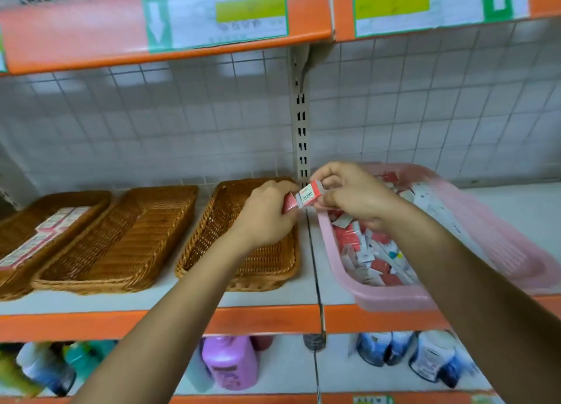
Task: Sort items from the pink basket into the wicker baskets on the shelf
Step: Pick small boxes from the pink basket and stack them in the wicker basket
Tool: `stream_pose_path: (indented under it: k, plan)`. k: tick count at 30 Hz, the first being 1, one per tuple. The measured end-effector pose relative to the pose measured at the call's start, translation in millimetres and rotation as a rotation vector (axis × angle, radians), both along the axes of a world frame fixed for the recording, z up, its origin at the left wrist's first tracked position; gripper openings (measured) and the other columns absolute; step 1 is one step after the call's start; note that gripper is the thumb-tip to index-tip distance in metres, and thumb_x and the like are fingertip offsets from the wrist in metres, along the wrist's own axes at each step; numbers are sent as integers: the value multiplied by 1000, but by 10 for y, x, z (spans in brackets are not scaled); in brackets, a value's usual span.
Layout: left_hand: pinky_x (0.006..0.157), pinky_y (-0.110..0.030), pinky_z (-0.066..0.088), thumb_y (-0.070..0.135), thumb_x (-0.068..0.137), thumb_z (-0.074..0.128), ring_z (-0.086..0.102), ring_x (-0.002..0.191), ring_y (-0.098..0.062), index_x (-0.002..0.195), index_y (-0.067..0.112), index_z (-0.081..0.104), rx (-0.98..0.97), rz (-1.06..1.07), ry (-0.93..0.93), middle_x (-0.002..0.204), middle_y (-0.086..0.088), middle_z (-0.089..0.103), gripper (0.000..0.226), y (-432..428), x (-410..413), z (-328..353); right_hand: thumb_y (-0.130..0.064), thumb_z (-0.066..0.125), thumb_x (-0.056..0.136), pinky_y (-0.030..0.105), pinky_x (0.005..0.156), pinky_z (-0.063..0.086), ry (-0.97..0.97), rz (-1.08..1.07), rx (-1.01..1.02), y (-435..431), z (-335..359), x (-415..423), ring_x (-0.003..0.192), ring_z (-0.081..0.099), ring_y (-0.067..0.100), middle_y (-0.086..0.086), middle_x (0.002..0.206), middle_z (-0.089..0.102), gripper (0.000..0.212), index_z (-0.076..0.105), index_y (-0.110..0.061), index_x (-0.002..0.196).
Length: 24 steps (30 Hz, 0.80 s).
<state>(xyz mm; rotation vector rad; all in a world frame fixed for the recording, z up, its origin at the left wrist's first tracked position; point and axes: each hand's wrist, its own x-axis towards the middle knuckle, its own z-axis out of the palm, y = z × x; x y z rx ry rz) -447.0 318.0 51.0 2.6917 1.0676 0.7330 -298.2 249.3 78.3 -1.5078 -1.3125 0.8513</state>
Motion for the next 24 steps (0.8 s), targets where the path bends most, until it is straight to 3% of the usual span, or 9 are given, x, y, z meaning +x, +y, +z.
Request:
stream_pose_path:
  k: [4,7,12,15,18,21,24]
  plan:
    - [77,-24,36,18,88,56,55,102,-22,121,15,57,-31,2,-55,111,-7,63,34,-32,-405,31,26,43,82,20,70,56,185,60,4,98,-32,-381,80,62,17,11,86,59,38,53,-10,88]
    - [72,-24,36,25,87,60,54,91,-15,118,17,58,4,45,-72,104,-1,63,32,-13,-787,3,28,40,82,23,74,56,298,103,-13,186,-76,-743,85,62,18,12,89,59,38,53,-6,93]
    - [68,-30,41,31,87,64,59,91,-23,116,19,59,58,128,-35,102,-3,66,32,95,-1526,-46,25,41,83,25,77,56,271,147,-32,330,-116,-1452,89,64,22,14,95,59,38,52,-3,106]
    - [68,-36,47,35,87,61,61,91,-30,116,21,59,89,214,13,101,-6,68,32,145,-1967,-72,20,51,81,33,85,56,81,176,-20,461,-179,-1912,98,62,24,11,99,61,40,56,-11,106]
    - [67,-38,48,37,87,59,62,90,-33,117,23,58,100,317,80,98,-8,68,33,200,-2403,-104,6,61,79,35,91,49,-296,158,78,614,-283,-2392,101,62,21,3,104,65,39,61,-19,110]
    - [68,-38,48,33,87,58,63,92,-33,117,24,59,112,369,96,99,-8,68,31,231,-2802,-127,-3,58,83,26,89,38,-655,163,212,709,-369,-2847,108,55,22,6,112,60,36,60,-15,117]
    - [68,-39,47,30,88,57,63,92,-34,119,21,58,132,396,107,98,-10,68,32,279,-3136,-164,-3,53,86,29,96,37,-813,190,329,790,-439,-3233,115,49,26,9,120,53,38,56,-10,123]
